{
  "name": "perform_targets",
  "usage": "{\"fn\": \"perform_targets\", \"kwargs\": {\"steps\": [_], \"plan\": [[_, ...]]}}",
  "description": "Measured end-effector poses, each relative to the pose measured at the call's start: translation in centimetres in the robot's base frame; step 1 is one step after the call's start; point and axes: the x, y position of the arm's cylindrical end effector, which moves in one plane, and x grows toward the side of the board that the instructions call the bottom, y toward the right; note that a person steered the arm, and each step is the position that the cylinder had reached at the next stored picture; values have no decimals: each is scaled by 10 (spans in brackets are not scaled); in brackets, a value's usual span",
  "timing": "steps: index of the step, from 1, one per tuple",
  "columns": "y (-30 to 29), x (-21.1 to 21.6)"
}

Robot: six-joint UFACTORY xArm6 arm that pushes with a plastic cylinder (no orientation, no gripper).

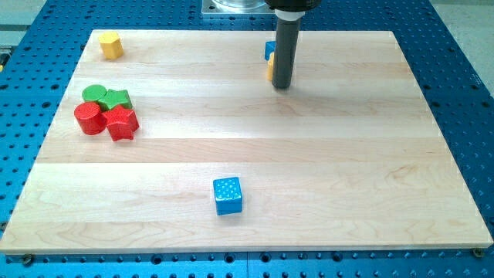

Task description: Push the hexagon parallel to the left of the heart

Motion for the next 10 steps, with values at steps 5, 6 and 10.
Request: {"fn": "perform_targets", "kwargs": {"steps": [5,6,10], "plan": [[-276,-136],[-183,-122],[-212,-71]]}}
